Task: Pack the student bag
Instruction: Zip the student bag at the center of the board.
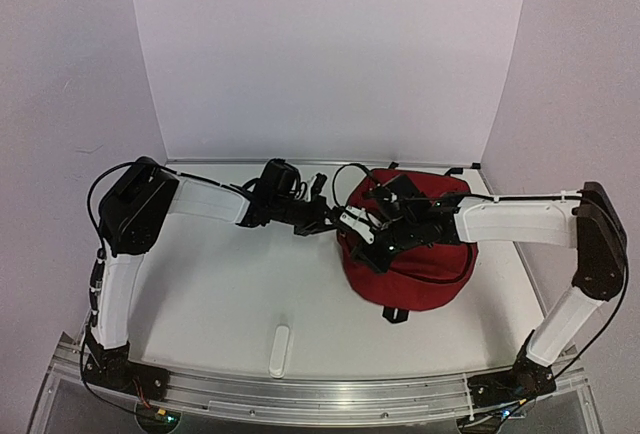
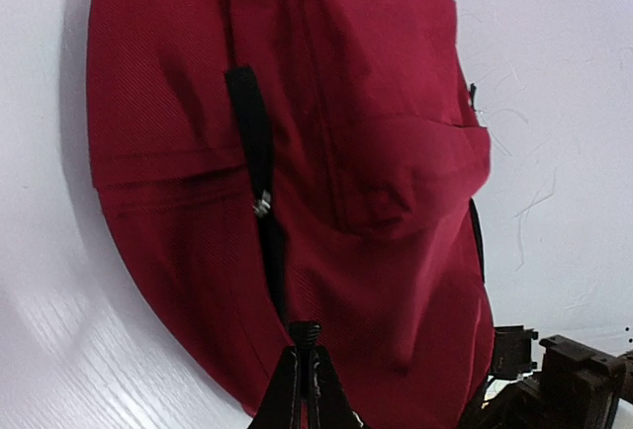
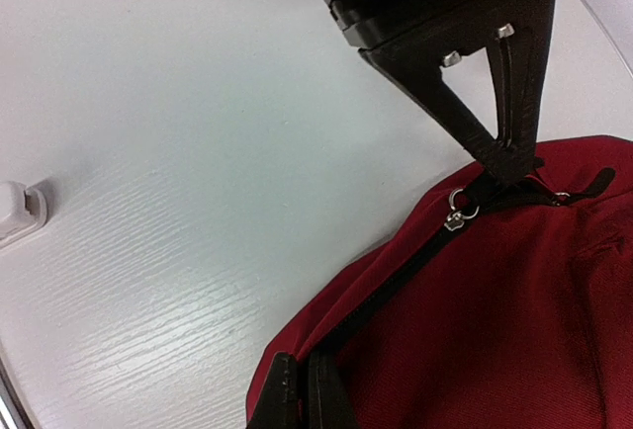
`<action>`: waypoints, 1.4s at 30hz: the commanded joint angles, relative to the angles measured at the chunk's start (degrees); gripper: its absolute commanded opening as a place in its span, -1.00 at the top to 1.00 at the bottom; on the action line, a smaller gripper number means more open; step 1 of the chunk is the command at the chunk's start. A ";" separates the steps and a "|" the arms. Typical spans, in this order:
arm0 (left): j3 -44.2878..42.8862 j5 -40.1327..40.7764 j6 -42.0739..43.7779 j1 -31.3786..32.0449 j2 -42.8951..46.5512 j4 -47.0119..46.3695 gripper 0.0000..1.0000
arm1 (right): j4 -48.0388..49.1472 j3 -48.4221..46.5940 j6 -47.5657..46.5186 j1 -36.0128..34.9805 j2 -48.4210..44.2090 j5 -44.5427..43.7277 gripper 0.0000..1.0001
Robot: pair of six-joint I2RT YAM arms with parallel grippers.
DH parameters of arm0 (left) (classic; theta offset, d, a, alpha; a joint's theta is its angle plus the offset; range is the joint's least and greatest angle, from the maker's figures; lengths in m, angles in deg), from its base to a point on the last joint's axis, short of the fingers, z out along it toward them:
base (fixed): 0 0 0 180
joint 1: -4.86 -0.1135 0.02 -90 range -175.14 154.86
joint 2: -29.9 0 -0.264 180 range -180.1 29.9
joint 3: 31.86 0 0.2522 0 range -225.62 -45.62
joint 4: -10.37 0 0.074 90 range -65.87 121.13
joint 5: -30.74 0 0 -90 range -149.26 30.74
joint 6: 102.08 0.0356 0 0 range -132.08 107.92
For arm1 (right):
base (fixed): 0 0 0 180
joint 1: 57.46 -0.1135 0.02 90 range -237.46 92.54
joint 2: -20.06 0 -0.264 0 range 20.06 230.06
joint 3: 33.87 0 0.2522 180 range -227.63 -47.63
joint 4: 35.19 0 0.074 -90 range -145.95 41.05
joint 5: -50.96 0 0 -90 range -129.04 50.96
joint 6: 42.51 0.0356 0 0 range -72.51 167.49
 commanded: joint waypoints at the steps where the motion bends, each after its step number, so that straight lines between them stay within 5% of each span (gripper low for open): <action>1: -5.61 3.54 2.24 -2.01 -2.98 2.37 1.00 | -5.31 2.63 -2.21 -0.91 -3.26 9.41 1.00; 21: -20.76 0.04 2.23 -7.92 -13.02 4.13 0.98 | -7.12 -3.77 -0.21 -1.07 1.95 17.66 1.00; 26: -13.20 1.83 3.52 -9.12 -4.07 6.93 0.10 | -4.47 -16.05 4.12 -0.99 11.94 14.68 1.00; 29: -3.89 6.66 3.03 -11.18 4.07 7.50 -0.27 | -3.63 -24.46 6.55 -0.98 17.92 13.11 1.00; 35: 11.58 10.75 0.20 -17.56 14.61 6.19 -0.53 | -3.22 -42.23 11.74 -0.26 26.60 9.20 1.00; 37: 14.06 9.79 0.05 -17.47 16.35 5.88 -0.60 | -3.79 -45.18 13.46 1.52 26.24 9.38 0.77; 39: 16.64 8.19 -0.61 -16.36 17.81 4.43 -0.62 | -4.31 -45.60 14.65 4.65 23.97 11.10 0.12; 42: 18.97 9.50 0.82 -11.65 20.34 4.18 -0.63 | -5.06 -42.31 15.19 11.13 18.64 13.07 -0.53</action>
